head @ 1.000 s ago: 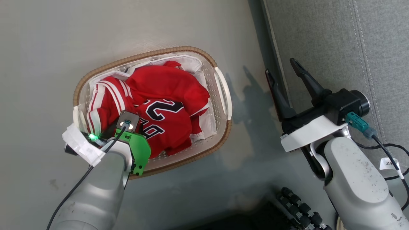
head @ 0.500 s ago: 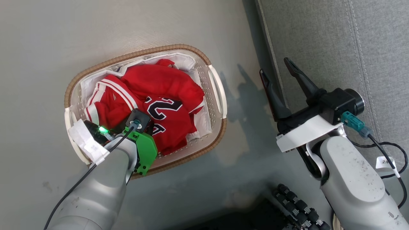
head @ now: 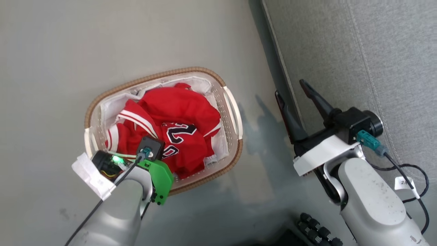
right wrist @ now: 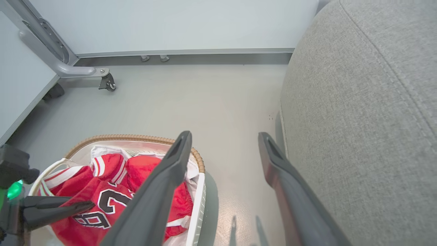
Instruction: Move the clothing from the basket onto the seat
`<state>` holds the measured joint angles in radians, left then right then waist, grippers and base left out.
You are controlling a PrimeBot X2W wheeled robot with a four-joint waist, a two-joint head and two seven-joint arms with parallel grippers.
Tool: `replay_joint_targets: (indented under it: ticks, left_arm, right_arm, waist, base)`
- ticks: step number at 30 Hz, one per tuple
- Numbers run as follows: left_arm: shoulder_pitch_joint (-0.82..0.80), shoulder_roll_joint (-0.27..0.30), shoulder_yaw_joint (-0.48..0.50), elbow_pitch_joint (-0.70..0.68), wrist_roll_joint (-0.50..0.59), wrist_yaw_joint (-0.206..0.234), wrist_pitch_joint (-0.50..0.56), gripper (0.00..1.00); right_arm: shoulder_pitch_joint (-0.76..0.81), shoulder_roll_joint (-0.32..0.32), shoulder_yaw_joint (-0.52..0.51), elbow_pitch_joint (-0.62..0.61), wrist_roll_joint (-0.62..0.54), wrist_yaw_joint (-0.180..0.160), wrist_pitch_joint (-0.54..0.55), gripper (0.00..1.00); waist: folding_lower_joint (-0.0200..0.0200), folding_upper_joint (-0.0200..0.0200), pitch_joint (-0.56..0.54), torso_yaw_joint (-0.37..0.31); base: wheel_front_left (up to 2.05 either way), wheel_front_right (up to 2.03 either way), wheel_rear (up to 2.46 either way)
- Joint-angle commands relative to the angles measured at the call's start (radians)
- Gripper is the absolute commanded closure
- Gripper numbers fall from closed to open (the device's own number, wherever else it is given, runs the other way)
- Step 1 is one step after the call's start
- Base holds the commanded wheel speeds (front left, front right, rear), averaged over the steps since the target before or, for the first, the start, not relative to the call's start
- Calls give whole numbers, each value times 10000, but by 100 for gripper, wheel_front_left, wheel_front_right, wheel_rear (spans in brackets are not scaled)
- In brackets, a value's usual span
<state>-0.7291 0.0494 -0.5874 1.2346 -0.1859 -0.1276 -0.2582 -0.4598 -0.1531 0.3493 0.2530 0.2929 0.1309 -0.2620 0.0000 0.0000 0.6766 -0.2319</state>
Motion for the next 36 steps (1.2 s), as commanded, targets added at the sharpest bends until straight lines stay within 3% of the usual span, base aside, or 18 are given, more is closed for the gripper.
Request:
replay_joint_targets:
  ticks: [1, 12, 22, 36]
  left_arm:
    - [318, 24, 65, -332, -118, -42, -74, 100]
    - [2300, 170, 779, -2843, -343, 215, -66, 100]
    - [3690, 125, 1597, -5484, -122, 80, -66, 100]
    - [3692, 26, 2238, -8628, 1, -25, -68, 100]
  right_arm:
    - [229, -30, 47, 72, 79, -3, -44, 0]
    - [1127, -7, 46, 411, 28, -3, -44, 0]
    - [2154, -71, 120, 653, -114, -3, -44, 0]
    - [3061, -24, 230, 834, -168, -3, -44, 0]
  waist:
    - [0, 0, -814, 256]
    - [0, 0, -2749, 845]
    - [0, 0, -4505, 1485]
    - [0, 0, -5870, 2095]
  base:
    - [0, 0, 0]
    - [0, 0, 0]
    - [0, 0, 0]
    - [0, 0, 0]
